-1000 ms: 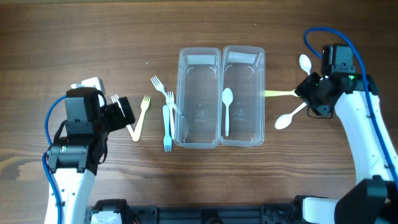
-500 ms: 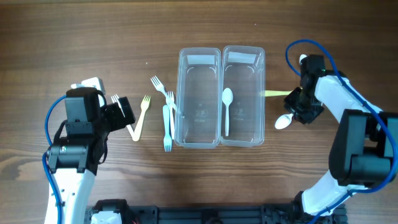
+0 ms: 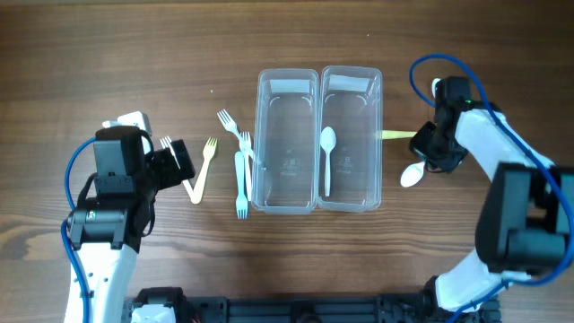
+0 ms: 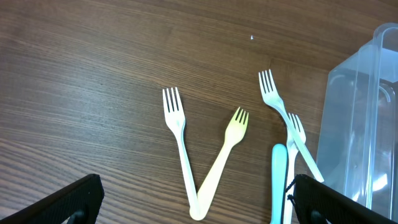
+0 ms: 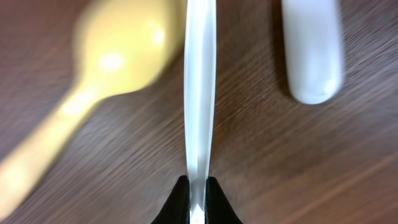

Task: Pack container

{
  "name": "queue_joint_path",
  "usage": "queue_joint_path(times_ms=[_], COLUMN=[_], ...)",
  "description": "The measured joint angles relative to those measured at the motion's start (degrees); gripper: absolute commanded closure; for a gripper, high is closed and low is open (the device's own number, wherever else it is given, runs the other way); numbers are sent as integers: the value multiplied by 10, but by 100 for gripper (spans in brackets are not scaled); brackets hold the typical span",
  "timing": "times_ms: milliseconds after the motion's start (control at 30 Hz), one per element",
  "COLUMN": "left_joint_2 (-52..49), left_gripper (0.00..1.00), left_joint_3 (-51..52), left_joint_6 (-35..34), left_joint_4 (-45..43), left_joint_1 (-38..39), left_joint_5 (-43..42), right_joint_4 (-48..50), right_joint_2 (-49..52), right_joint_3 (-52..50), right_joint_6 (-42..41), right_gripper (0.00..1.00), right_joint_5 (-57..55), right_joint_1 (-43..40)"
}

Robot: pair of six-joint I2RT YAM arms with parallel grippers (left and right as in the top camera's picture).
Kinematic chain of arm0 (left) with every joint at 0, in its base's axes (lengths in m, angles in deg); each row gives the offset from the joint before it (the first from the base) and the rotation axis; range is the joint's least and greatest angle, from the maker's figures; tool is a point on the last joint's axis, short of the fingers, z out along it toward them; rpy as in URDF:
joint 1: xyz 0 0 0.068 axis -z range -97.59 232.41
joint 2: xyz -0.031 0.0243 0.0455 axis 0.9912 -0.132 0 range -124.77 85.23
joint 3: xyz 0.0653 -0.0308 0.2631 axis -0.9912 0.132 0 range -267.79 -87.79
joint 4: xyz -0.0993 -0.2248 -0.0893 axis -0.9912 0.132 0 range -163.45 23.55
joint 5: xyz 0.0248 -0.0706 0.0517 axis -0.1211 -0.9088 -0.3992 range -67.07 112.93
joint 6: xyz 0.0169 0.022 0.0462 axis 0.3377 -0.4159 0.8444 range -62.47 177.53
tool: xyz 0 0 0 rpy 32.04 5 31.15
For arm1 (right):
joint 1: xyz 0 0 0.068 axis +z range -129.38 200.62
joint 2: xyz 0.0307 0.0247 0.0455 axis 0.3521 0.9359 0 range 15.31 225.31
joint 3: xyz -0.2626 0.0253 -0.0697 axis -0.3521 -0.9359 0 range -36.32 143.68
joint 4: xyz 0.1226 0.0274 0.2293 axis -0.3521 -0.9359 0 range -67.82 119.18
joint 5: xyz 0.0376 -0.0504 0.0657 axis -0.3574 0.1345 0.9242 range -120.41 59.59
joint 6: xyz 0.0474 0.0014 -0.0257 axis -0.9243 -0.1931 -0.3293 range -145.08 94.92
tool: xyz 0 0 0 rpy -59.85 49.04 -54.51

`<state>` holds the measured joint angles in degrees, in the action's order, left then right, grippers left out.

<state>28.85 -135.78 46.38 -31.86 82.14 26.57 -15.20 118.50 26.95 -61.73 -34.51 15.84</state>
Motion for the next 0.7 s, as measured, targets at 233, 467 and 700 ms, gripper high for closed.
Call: queue_joint_path(times_ms=[233, 467, 700], left_joint_2=[0, 0, 0], left_gripper=[0, 0, 0], left_joint_3=[0, 0, 0], left_joint_6=[0, 0, 0], left_joint_4=[0, 0, 0], left_joint_1=[0, 0, 0], left_joint_5=[0, 0, 0], right_joint_4=[-11, 28, 87], right_joint_2=[-269, -225, -40], right_joint_3=[27, 10, -1], right_joint_6=[80, 97, 158], right_gripper=[96, 96, 65], right_joint_5=[121, 129, 127], right_joint_1=[32, 196, 221])
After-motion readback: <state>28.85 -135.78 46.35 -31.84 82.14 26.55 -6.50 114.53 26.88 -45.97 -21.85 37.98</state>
